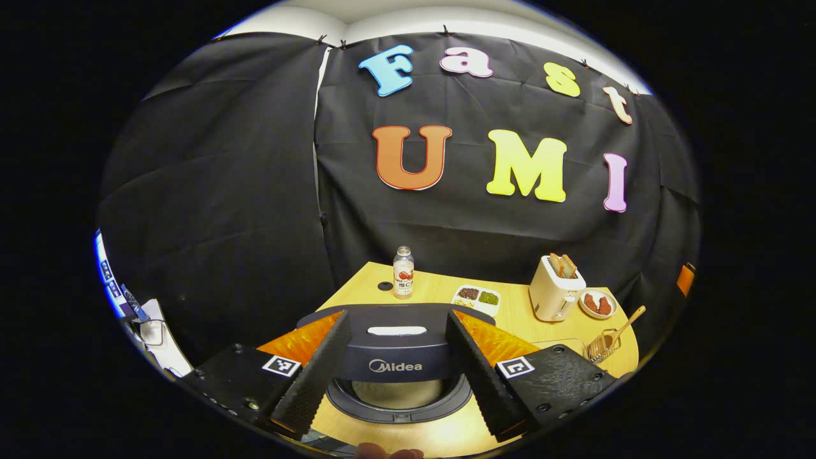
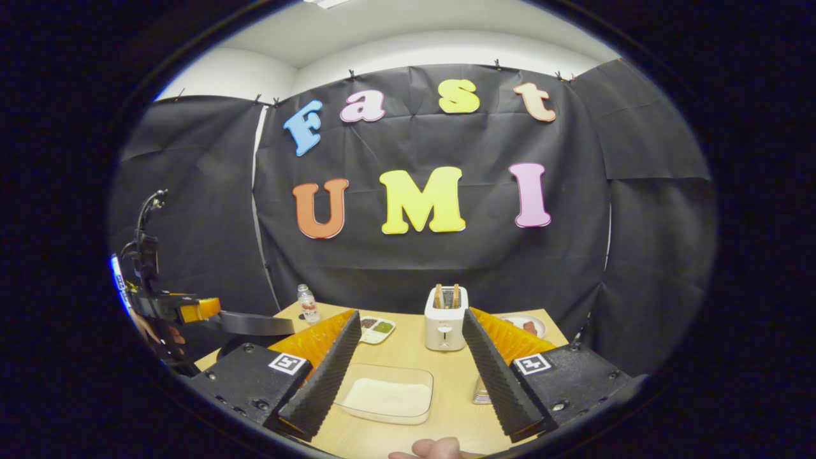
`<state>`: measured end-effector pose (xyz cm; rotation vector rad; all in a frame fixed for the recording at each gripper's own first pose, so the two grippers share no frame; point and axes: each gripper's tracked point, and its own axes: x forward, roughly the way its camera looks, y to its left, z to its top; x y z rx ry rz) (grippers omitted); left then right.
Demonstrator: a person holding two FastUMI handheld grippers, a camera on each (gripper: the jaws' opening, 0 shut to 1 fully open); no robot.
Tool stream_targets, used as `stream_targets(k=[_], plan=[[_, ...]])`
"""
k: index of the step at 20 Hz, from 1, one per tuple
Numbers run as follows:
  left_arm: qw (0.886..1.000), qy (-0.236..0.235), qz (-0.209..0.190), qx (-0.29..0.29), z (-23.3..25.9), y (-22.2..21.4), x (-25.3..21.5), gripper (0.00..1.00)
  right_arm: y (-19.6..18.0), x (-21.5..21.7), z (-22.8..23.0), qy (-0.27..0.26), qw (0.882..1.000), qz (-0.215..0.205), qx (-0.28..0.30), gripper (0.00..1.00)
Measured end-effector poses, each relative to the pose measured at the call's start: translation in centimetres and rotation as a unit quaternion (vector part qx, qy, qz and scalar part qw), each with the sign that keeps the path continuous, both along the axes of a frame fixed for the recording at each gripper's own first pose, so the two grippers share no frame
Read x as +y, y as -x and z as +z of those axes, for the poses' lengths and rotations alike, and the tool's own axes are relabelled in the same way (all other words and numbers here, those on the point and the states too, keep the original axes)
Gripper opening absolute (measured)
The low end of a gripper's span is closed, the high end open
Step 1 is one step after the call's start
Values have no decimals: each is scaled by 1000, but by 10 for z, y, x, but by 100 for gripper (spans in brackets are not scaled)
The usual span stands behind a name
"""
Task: Close the left gripper, press the button to open the rice cooker; take a wooden spoon from the chopstick holder with the right hand, scoop a spoonful of rice and pour it into the rice cooker, then put the wooden spoon back into the chopstick holder.
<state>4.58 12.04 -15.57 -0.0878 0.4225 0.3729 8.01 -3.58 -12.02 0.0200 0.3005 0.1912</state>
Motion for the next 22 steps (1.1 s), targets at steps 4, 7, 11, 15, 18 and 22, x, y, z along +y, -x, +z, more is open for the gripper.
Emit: stream_targets(k=[4,7,11,15,18,22], plan=[[1000,16,9,7,-28,18,-10,97,0,4,-3,12,1000,9,7,100],[1000,25,16,11,-47,27,-14,97,0,8,-5,12,1000,11,11,100],[1000,4,12,4,-67,29,-15,97,1,15,-15,14,999,22,22,100],[1000,-4,12,15,-89,36,-17,97,0,21,-18,8,999,32,25,100],[1000,-4,11,18,-103,38,-19,97,-3,23,-24,6,999,36,32,100],[1000,-18,16,3,-104,40,-20,98,-8,24,-33,1,998,41,39,100]])
